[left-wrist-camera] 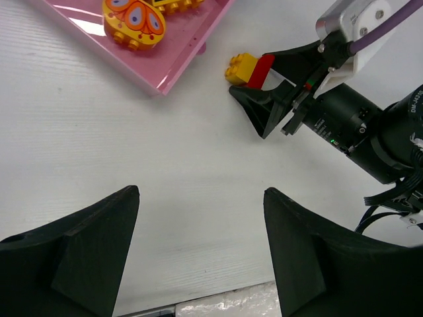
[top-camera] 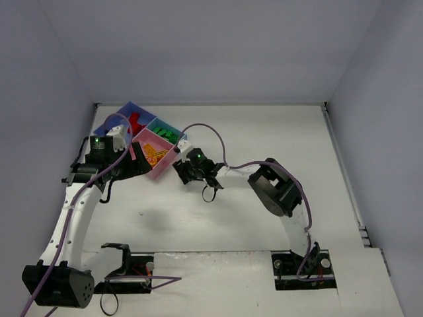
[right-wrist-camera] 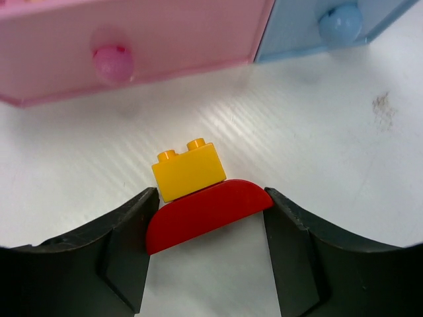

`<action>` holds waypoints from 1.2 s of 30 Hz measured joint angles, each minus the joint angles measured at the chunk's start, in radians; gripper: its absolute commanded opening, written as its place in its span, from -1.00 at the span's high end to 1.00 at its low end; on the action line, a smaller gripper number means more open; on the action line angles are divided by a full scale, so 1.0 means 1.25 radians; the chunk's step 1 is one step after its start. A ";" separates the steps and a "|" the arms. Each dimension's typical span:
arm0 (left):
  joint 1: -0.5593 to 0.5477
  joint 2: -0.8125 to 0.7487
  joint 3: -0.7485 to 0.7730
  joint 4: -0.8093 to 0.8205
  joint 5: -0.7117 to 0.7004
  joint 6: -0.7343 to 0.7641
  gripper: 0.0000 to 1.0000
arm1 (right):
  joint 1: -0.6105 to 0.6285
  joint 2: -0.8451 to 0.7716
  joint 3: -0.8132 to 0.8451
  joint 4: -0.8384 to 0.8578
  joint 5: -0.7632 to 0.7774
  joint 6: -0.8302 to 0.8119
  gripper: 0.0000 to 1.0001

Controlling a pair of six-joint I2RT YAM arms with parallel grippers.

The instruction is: Sort the legos into containers by color

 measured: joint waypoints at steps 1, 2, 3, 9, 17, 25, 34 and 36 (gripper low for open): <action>0.000 0.003 -0.001 0.003 0.012 -0.001 -0.39 | -0.001 -0.014 -0.023 0.007 -0.006 -0.009 0.89; 0.000 0.007 -0.002 0.007 0.025 -0.002 -0.39 | -0.001 -0.029 -0.046 0.011 -0.013 -0.017 0.95; 0.000 0.013 -0.003 0.011 0.041 -0.004 -0.40 | -0.001 -0.047 -0.070 0.016 -0.019 -0.025 1.00; -0.014 0.057 -0.008 0.053 0.124 -0.026 -0.40 | -0.001 -0.155 -0.200 0.011 -0.062 -0.083 1.00; -0.110 0.124 -0.008 0.154 0.267 -0.076 -0.40 | -0.001 -0.403 -0.317 0.002 -0.155 -0.137 1.00; -0.138 0.166 -0.009 0.267 0.383 -0.143 -0.39 | -0.001 -0.596 -0.351 -0.001 -0.220 -0.163 0.98; -0.207 0.191 -0.009 0.370 0.460 -0.185 -0.39 | -0.001 -0.665 -0.388 -0.029 -0.237 -0.163 0.96; -0.224 0.197 -0.009 0.376 0.467 -0.185 -0.39 | -0.001 -0.677 -0.393 -0.031 -0.237 -0.163 0.96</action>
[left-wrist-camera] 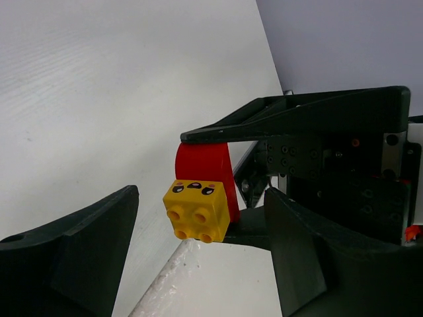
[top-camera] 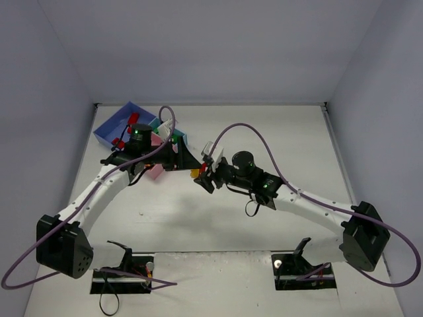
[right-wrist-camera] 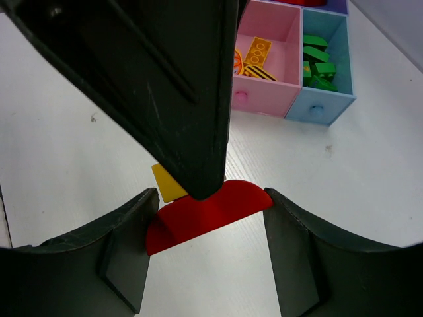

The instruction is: Sort the legos into containers by color

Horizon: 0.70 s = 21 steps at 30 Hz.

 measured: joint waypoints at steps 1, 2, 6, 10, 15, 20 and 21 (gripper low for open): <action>-0.009 0.004 0.000 0.002 0.004 0.000 -0.39 | 0.000 -0.007 -0.002 -0.002 0.001 0.000 0.96; -0.016 0.007 0.000 0.004 0.007 0.000 -0.39 | -0.001 -0.016 -0.005 -0.004 0.003 0.000 0.96; -0.027 0.016 0.000 0.007 0.012 0.000 -0.37 | -0.002 -0.056 -0.009 -0.011 0.012 0.000 0.95; -0.035 0.022 0.000 0.025 0.028 -0.003 -0.24 | -0.006 -0.072 -0.011 -0.024 0.017 -0.001 0.95; -0.052 0.041 0.000 0.038 0.049 -0.004 0.01 | -0.007 -0.075 -0.016 -0.034 0.026 -0.001 0.95; -0.062 0.070 0.004 0.060 0.083 -0.015 0.79 | -0.015 -0.076 -0.022 -0.056 0.034 -0.009 0.95; -0.062 0.075 0.006 0.060 0.085 -0.019 0.86 | -0.017 -0.076 -0.023 -0.056 0.033 -0.013 0.95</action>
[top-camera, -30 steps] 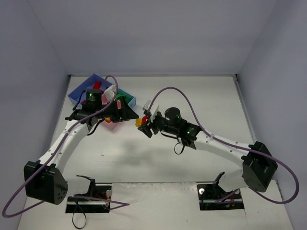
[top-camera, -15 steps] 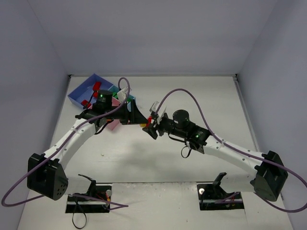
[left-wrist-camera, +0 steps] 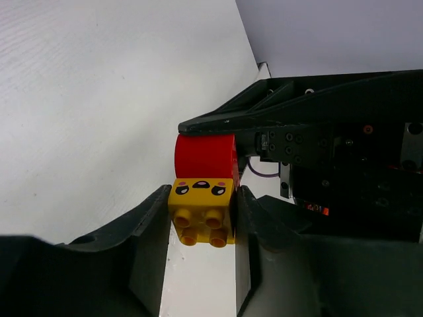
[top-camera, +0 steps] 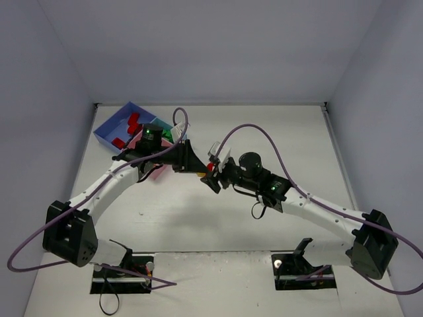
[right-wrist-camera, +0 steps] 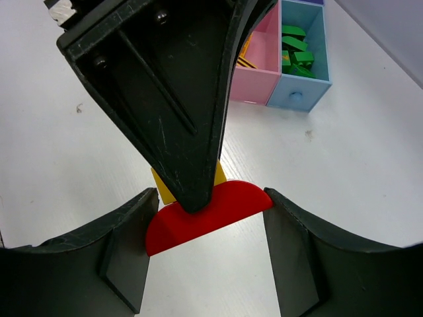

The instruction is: Sort the legos into containers by color

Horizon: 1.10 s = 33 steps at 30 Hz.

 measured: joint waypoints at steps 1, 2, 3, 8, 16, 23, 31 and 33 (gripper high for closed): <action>0.000 0.004 0.002 0.002 0.004 -0.002 0.90 | -0.001 0.000 0.000 0.000 0.000 0.000 0.95; 0.000 0.006 0.004 0.004 0.005 -0.002 0.92 | -0.004 0.000 -0.002 0.001 -0.003 0.000 0.95; 0.002 0.008 0.006 0.004 0.005 -0.002 0.92 | -0.007 -0.002 -0.005 0.004 -0.005 0.000 0.94; 0.015 0.037 0.043 -0.005 0.034 0.009 0.93 | -0.032 -0.013 -0.025 0.042 -0.028 -0.001 0.94; 0.144 0.055 0.106 -0.113 0.065 0.103 0.92 | -0.123 -0.062 -0.090 0.000 -0.004 -0.002 0.93; 0.236 0.075 0.198 -0.246 -0.172 0.216 0.92 | -0.130 -0.067 -0.091 -0.026 -0.004 0.001 0.93; 0.239 0.224 0.297 -0.276 -0.596 0.270 0.85 | -0.130 -0.067 -0.090 -0.055 -0.020 0.002 0.92; 0.239 0.272 0.308 -0.279 -0.657 0.275 0.52 | -0.130 -0.067 -0.090 -0.064 -0.025 0.002 0.92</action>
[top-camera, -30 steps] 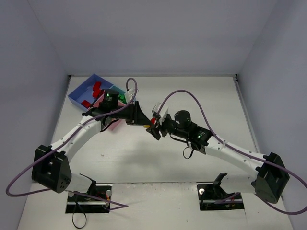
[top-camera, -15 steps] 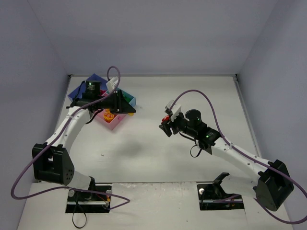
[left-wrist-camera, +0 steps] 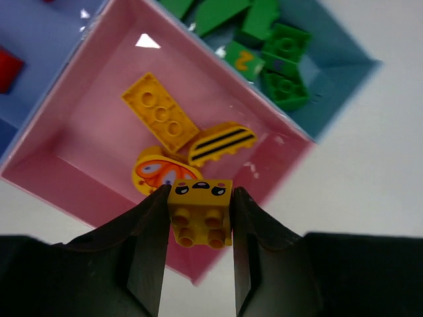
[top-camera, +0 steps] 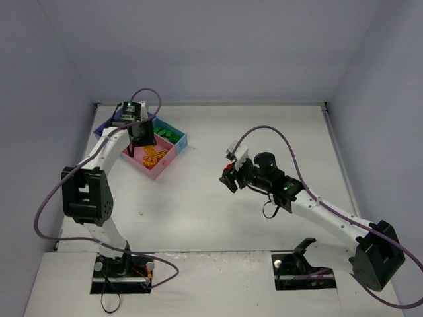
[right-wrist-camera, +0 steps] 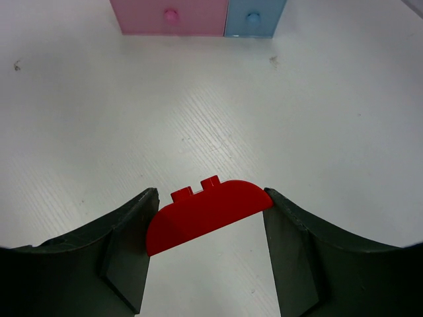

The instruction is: Sort the legos into containers by color

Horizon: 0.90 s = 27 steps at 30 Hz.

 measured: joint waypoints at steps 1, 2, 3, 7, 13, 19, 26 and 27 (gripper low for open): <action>0.000 0.026 0.008 -0.002 -0.028 0.002 0.41 | 0.000 0.000 0.000 -0.004 -0.001 0.000 0.92; 0.000 0.046 0.013 -0.003 -0.050 0.002 0.26 | 0.000 0.000 0.000 -0.007 -0.002 0.000 0.92; 0.000 0.067 0.019 -0.005 -0.071 0.003 -0.02 | 0.000 0.000 0.001 -0.010 -0.005 0.000 0.90; -0.003 0.093 0.023 -0.019 -0.117 -0.003 -0.31 | 0.000 0.000 0.011 -0.020 -0.020 -0.001 0.88; -0.048 0.019 0.024 -0.035 -0.086 -0.012 -0.37 | 0.000 0.011 0.047 -0.022 -0.041 -0.004 0.88; -0.149 -0.167 -0.036 0.024 0.127 -0.065 -0.38 | 0.002 0.045 0.086 -0.025 -0.048 -0.013 0.88; -0.219 -0.244 -0.099 0.084 0.381 -0.120 -0.38 | 0.013 0.067 0.125 -0.027 -0.055 -0.031 0.88; -0.231 -0.244 -0.112 0.090 0.400 -0.121 -0.38 | 0.016 0.069 0.129 -0.027 -0.055 -0.032 0.88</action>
